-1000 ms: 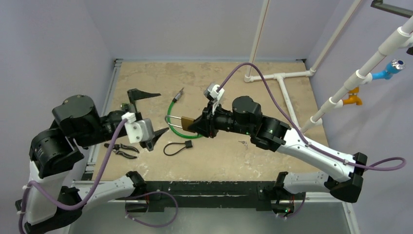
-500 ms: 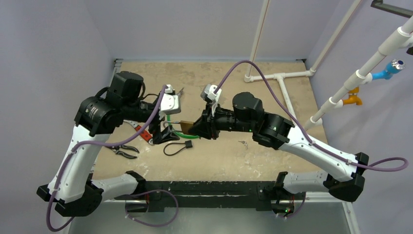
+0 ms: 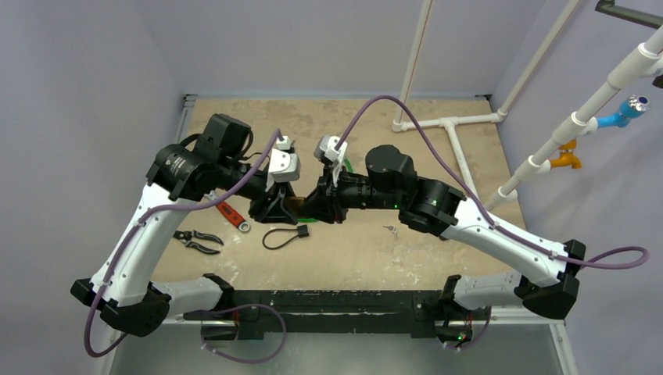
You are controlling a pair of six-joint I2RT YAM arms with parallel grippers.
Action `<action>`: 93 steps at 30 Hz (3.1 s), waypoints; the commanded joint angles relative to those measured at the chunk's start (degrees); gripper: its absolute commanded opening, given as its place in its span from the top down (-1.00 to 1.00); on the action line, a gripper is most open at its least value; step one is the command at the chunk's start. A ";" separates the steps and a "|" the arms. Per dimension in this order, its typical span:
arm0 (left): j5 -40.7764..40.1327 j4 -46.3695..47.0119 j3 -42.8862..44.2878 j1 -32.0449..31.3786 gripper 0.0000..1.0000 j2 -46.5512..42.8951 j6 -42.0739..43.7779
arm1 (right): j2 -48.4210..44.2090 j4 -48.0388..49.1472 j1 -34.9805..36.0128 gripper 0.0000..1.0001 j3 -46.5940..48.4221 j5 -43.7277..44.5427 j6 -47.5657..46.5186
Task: Unlock with the key
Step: Unlock the lock.
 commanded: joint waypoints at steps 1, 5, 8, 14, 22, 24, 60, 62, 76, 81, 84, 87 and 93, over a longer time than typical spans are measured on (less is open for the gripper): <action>2.94 1.17 -0.45 0.34 0.45 -0.48 0.91 | -1.44 5.78 0.57 1.00 3.79 -1.34 -0.65; 1.81 1.61 -1.46 0.20 0.74 -1.07 1.73 | -1.55 6.02 0.65 1.00 3.55 -1.37 -0.42; 0.98 2.78 -2.23 0.21 0.92 -2.00 1.64 | -1.28 6.10 0.64 1.00 3.59 -1.48 -0.37; 0.07 3.64 -1.69 0.20 1.00 -2.90 0.02 | -0.26 2.28 0.64 0.05 7.27 -2.81 0.77; -2.26 0.10 -0.57 0.32 1.00 -4.49 1.93 | -4.95 -7.26 0.47 0.02 12.34 0.86 -3.86; -2.24 -0.23 -0.23 0.38 1.00 -4.61 1.68 | -5.34 -9.59 0.51 0.28 12.03 0.97 -4.49; -2.63 3.21 2.01 0.30 1.00 -6.36 -2.10 | 0.59 -4.30 0.38 0.55 5.27 -5.99 -0.11; -2.53 3.15 2.07 0.32 1.00 -6.40 -2.10 | 1.29 -4.88 0.38 0.57 5.81 -5.68 -0.24; -2.37 2.27 2.02 0.34 1.00 -6.86 -1.37 | -0.78 -4.57 0.29 1.00 5.33 -3.00 -0.30; -2.50 1.86 2.24 0.37 1.00 -6.94 -0.86 | -1.76 -6.00 -0.10 0.45 6.10 -2.55 -0.63; -2.64 1.24 2.33 0.35 1.00 -6.98 -0.22 | -2.40 -7.21 -0.44 0.11 7.34 -2.06 -1.40; -2.48 1.27 2.33 0.34 1.00 -7.23 -0.26 | -2.39 -7.41 -1.13 0.04 7.97 -1.98 -1.57; -2.02 1.52 2.75 0.32 1.00 -7.41 -0.95 | -1.79 -5.54 -2.16 0.15 6.23 -2.95 -0.41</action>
